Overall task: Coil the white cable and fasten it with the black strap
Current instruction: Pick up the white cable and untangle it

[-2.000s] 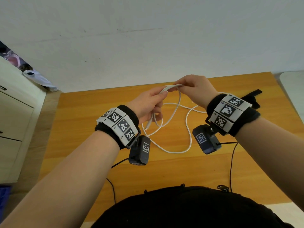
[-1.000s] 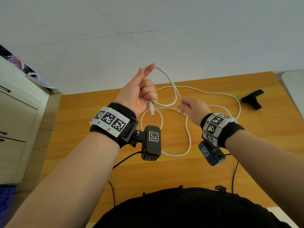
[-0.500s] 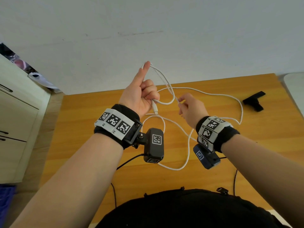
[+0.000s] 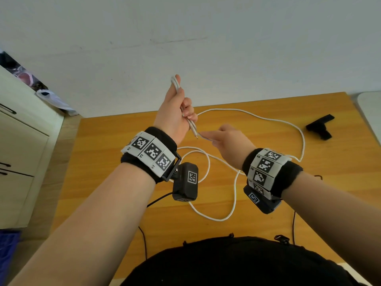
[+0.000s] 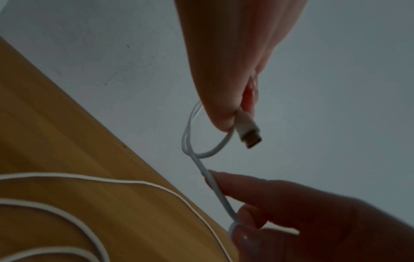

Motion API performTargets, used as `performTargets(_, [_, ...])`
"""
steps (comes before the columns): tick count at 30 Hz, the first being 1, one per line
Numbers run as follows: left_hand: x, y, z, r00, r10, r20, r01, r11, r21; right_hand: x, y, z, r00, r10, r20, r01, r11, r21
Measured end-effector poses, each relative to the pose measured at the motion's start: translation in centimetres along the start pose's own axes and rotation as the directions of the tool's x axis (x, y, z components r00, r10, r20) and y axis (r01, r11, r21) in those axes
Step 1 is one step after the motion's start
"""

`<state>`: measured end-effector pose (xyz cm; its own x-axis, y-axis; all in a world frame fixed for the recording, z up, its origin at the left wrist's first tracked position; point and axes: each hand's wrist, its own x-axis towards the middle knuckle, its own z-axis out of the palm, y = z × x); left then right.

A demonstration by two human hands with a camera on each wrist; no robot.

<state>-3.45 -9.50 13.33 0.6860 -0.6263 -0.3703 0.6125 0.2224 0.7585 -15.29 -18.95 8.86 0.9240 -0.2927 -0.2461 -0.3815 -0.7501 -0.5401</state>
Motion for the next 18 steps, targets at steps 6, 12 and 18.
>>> performTargets(6, [0.0, -1.0, -0.1, 0.997, 0.048, 0.052, -0.063, 0.935, 0.350, -0.2, -0.6, -0.8, 0.995, -0.016, -0.095, 0.021, 0.998, 0.053])
performTargets(12, [-0.9, -1.7, 0.4, 0.974, 0.115, 0.197, -0.226, 0.607, 0.762, 0.0, -0.8, -0.7, 0.986, 0.029, -0.166, -0.022, 0.999, 0.039])
performTargets(18, [-1.2, -2.0, 0.9, 0.936, 0.139, 0.323, -0.351, 0.423, 0.835, -0.4, -0.4, -0.9, 0.985, 0.145, -0.095, -0.145, 0.989, 0.002])
